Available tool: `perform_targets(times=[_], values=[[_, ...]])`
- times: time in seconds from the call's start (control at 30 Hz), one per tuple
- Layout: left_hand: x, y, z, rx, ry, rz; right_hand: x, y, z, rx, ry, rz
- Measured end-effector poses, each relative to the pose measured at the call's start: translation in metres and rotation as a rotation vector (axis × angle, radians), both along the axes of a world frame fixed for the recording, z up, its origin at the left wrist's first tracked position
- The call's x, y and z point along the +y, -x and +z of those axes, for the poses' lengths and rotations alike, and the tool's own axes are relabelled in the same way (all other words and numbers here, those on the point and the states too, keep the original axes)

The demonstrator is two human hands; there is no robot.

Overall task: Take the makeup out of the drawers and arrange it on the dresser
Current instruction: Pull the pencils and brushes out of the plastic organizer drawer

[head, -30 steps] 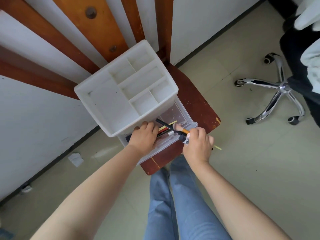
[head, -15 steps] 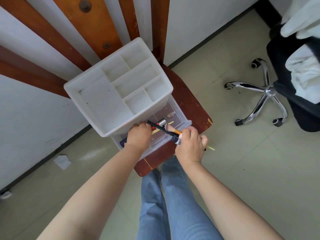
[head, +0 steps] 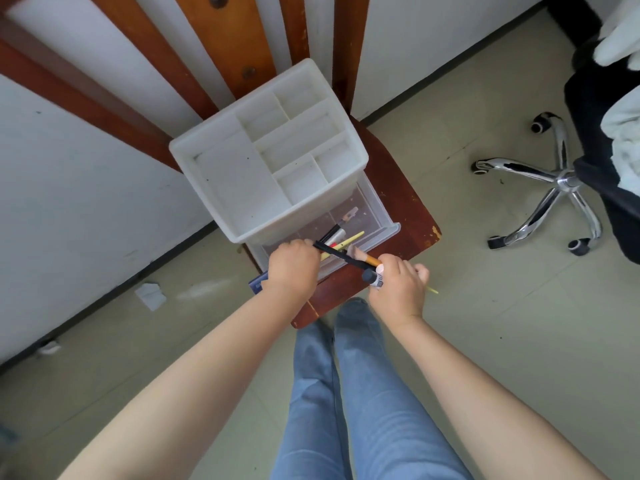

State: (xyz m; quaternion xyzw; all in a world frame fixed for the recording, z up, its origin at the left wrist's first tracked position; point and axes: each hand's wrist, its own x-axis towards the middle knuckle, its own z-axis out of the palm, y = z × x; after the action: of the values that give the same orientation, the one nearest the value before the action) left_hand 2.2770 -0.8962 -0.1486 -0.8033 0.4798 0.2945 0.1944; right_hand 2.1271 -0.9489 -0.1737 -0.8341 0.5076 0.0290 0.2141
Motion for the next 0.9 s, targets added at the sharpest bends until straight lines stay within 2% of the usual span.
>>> perform_targets(times=[0.13, 0.37, 0.57, 0.77, 0.9], values=[[0.031, -0.008, 0.022, -0.018, -0.018, 0.153, 0.005, -0.004, 0.004, -0.024, -0.041, 0.109], [0.078, -0.025, 0.046, -0.09, 0.13, 0.308, 0.011, -0.046, 0.012, -0.097, 0.032, 0.315], [0.09, -0.045, 0.058, -0.149, 0.211, 0.389, -0.003, -0.094, 0.01, 0.058, -0.022, 0.551], [0.098, -0.057, 0.061, -0.186, 0.235, 0.436, -0.012, -0.117, 0.012, 0.039, 0.06, 0.567], [0.093, -0.057, 0.057, -0.113, 0.245, 0.5, -0.007, -0.118, 0.017, 0.038, 0.048, 0.526]])
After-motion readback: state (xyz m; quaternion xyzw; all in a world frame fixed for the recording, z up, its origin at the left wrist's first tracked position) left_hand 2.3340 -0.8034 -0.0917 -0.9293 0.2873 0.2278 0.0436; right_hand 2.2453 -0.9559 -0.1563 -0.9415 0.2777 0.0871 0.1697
